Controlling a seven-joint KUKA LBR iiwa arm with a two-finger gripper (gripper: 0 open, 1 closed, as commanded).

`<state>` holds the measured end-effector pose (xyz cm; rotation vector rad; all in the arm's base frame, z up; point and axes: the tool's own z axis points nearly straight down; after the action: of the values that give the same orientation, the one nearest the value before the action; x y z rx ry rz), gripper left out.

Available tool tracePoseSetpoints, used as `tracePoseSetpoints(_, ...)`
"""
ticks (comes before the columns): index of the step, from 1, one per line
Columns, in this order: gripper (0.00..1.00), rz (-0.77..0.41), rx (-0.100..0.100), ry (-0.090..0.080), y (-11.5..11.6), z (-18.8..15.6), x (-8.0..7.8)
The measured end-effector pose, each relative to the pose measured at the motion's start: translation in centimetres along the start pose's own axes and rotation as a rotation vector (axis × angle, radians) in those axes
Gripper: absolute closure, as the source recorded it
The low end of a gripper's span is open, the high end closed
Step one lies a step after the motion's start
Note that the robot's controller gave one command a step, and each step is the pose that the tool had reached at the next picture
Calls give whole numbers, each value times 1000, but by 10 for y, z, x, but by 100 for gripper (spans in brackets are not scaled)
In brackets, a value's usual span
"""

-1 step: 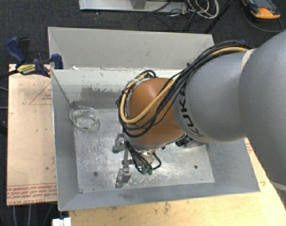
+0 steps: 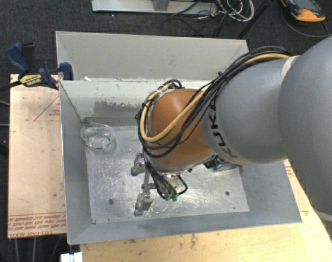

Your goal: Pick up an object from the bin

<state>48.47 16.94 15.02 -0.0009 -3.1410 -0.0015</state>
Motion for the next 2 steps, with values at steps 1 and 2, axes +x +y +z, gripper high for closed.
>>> tracePoseSetpoints(1, 0, -71, -3, -3, -29, 13, -26)
tracePoseSetpoints(2, 0, -239, 1, -3, -65, 56, -39)
